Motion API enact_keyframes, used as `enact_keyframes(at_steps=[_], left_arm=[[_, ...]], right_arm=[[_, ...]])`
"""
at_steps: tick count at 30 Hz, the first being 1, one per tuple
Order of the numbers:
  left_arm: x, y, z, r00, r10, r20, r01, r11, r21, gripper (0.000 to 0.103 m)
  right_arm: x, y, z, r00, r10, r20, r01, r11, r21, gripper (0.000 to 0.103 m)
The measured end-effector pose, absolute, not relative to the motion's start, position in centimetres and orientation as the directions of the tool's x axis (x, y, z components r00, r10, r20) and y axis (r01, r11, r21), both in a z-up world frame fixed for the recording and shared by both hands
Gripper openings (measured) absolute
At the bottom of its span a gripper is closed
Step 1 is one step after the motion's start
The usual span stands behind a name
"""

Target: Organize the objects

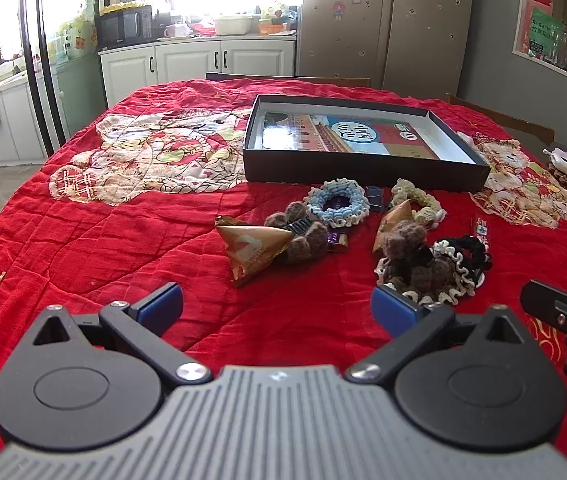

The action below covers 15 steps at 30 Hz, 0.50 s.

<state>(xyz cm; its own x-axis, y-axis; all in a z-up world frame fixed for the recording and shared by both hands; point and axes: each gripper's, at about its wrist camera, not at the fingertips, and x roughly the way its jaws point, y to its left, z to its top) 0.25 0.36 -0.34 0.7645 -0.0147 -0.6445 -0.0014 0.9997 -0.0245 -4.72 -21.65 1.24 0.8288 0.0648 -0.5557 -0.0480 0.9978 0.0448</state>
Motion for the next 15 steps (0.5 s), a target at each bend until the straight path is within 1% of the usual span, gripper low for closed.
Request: enact_keyframes(at_steps=[15], left_arm=[[0.37,0.52,-0.57,0.762,-0.021,-0.647,0.004,1.0,-0.028,0.103]], right_arm=[[-4.39,-21.6,0.83,0.82,0.065,-0.568,-0.051,0.998,0.041,0.098]])
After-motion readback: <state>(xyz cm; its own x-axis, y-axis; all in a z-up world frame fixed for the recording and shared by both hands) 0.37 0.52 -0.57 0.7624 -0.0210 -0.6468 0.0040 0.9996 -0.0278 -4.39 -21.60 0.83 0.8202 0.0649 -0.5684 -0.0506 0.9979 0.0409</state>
